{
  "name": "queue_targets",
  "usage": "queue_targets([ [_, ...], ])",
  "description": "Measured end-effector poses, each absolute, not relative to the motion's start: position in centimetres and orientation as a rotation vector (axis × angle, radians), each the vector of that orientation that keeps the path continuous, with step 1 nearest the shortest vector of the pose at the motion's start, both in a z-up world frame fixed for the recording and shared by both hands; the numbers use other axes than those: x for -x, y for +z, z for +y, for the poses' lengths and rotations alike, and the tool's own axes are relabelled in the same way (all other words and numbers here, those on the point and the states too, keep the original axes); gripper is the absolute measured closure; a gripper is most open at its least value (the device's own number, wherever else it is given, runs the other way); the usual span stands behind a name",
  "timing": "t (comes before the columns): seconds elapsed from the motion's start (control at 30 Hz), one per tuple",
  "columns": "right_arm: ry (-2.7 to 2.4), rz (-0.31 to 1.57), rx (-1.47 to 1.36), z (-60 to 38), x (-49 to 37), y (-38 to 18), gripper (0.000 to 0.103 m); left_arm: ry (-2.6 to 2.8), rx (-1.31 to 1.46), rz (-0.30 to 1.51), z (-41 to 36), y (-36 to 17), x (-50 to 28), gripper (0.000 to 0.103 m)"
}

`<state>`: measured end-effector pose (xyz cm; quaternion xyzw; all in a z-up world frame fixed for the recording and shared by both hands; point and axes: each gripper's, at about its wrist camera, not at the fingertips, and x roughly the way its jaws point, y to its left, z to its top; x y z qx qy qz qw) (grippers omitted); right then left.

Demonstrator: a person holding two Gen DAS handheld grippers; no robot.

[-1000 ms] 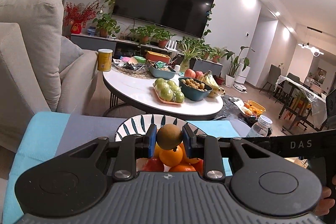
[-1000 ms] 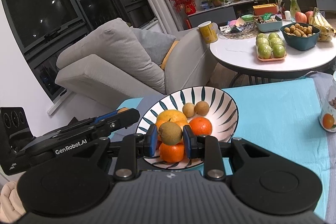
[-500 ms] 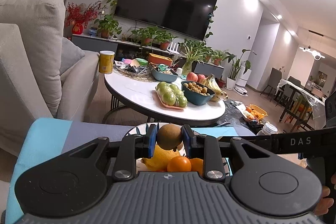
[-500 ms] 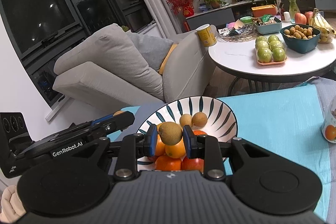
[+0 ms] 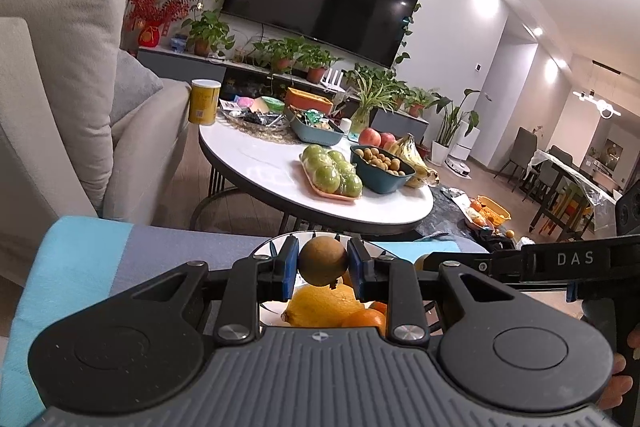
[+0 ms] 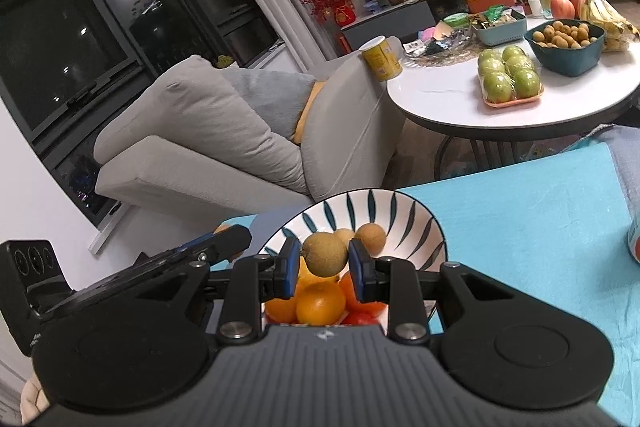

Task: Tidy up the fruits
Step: 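Open both tools to drop the kiwi onto the fruit in the bowl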

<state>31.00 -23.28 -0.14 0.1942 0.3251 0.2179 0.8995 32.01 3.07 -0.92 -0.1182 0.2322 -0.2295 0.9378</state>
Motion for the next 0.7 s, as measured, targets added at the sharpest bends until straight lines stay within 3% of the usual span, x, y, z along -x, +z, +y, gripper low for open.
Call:
queue_targets([
  [0.6, 0.377, 0.697, -0.412, -24.1, -32.0, -1.6, 0.068, -0.452, 0.262, 0.553, 3.3, -2.7, -34.4, 0.078],
  [0.67, 0.378, 0.699, -0.419, -24.2, -32.1, -1.7, 0.061, -0.454, 0.267, 0.555, 3.5, -2.6, -34.5, 0.078],
  [0.7, 0.38, 0.697, -0.42, -24.2, -32.1, -1.8, 0.05, -0.458, 0.271, 0.555, 3.6, -2.6, -34.5, 0.078],
])
